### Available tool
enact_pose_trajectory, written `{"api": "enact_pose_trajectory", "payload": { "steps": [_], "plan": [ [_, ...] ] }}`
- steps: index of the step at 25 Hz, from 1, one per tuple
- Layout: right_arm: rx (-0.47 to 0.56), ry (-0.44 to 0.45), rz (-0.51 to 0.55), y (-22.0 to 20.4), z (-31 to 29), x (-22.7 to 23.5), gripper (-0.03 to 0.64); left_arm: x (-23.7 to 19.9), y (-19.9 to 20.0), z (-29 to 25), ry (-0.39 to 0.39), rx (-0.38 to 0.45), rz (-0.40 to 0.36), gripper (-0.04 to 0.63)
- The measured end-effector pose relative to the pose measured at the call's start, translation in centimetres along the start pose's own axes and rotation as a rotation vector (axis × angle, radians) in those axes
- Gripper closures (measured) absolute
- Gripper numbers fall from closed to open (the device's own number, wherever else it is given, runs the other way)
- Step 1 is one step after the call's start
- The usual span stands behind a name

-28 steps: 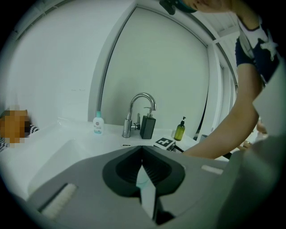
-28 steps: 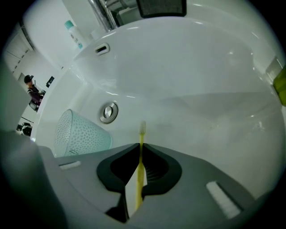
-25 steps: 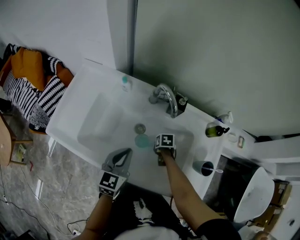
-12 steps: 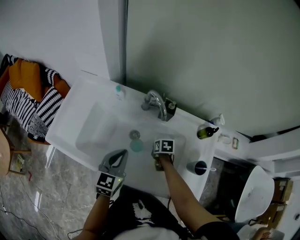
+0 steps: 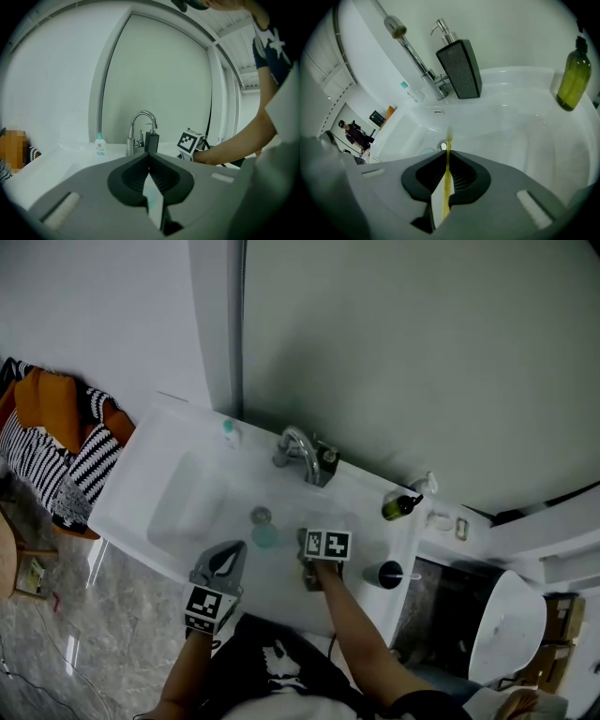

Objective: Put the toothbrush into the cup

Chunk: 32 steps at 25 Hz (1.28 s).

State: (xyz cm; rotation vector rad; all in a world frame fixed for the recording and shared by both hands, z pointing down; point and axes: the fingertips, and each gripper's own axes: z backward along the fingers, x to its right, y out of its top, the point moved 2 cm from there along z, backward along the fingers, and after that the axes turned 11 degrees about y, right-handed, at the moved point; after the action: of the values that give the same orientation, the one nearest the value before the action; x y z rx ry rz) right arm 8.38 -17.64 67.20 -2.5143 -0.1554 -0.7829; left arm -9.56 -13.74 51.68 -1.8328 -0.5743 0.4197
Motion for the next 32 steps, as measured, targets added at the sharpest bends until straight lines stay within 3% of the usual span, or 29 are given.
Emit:
{"api": "enact_pose_trajectory", "payload": {
  "steps": [10, 23, 32],
  "plan": [
    [0.165, 0.086, 0.081, 1.2, 5.2, -4.0, 0.594, 0.3, 1.1, 0.8, 0.008, 0.026, -0.02, 0.595],
    [0.394, 0.224, 0.325, 2.0, 11.0, -10.3, 0.594, 1.6, 0.7, 1.7, 0.009, 0.02, -0.045, 0.595],
    [0.544, 0.276, 0.417, 3.1, 13.1, -11.9, 0.594, 1.7, 0.3, 2.0, 0.026, 0.012, -0.066, 0.595]
  ]
}}
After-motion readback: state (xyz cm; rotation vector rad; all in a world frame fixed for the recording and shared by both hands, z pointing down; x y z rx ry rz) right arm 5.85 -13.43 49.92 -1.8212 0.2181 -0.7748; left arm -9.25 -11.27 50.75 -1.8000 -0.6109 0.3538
